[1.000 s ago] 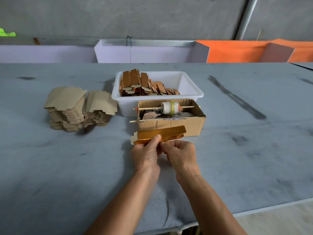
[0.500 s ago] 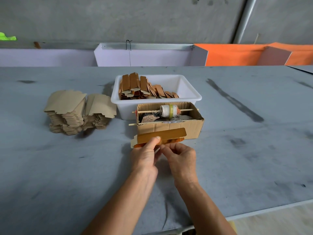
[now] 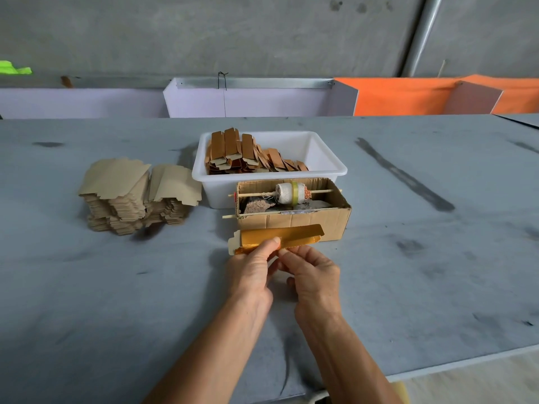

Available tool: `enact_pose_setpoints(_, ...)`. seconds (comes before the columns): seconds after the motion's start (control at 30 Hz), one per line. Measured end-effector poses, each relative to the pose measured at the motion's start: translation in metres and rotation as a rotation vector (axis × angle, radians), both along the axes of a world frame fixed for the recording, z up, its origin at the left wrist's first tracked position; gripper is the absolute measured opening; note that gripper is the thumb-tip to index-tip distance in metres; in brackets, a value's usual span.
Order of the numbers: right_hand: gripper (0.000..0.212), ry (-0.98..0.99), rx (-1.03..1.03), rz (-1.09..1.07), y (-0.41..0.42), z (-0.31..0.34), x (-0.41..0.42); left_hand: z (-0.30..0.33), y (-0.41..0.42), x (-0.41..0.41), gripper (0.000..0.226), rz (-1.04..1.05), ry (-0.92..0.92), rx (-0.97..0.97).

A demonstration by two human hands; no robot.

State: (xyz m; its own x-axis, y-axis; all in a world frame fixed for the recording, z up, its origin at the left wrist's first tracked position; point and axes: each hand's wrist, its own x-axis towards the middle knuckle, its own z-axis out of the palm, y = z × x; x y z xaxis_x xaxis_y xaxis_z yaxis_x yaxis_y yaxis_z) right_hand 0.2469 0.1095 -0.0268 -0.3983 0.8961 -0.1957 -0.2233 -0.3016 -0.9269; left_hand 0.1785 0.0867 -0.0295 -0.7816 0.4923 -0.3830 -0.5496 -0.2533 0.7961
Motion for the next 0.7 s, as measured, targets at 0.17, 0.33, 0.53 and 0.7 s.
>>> enact_pose_setpoints(0.17, 0.021, -0.005, -0.091, 0.014, 0.004, 0.006, 0.0, -0.001, -0.001, -0.002, 0.018, -0.032, -0.005, 0.015)
enact_pose_setpoints(0.33, 0.023, -0.025, -0.18, 0.062, 0.009, 0.009, 0.002, -0.004, -0.003, -0.004, 0.011, -0.091, -0.021, 0.002)
enact_pose_setpoints(0.53, 0.028, 0.06, -0.319, -0.011, 0.007, 0.009, -0.007, -0.003, 0.002, -0.001, 0.01, -0.106, -0.04, -0.024)
enact_pose_setpoints(0.7, 0.021, 0.079, -0.354, -0.055, 0.01, 0.008, -0.011, -0.003, 0.002, -0.002, 0.011, -0.149, -0.055, -0.007)
